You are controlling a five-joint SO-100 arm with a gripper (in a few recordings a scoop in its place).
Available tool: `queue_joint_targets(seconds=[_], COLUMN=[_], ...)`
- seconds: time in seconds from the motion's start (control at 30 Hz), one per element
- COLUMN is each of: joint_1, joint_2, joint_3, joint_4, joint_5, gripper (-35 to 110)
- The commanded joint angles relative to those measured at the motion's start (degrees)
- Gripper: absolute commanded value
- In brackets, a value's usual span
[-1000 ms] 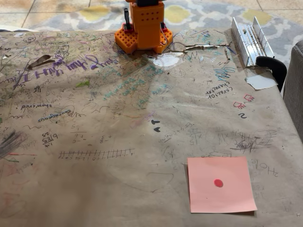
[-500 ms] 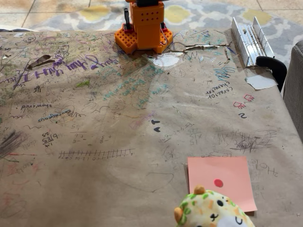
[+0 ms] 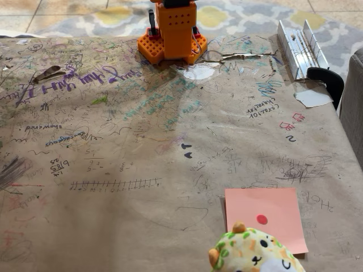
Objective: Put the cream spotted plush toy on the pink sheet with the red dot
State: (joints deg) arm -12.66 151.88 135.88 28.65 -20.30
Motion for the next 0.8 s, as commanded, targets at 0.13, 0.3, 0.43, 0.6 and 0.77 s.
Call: queue_joint_targets(seconds=[0.13,0.3,0.43,0.6,0.77], joint_1=[2.46,5.54,6.94,6.50,8.00], joint_2=[24.52,41.57,41.48,41.48,41.48], joint_3=[24.61,41.04,45.53,46.93,46.93], joint_4=[4.66,11.16,11.78,11.07,10.99], joint_5=[11.95,17.49,18.90,19.42,21.36], gripper=[0,0,0,0,0])
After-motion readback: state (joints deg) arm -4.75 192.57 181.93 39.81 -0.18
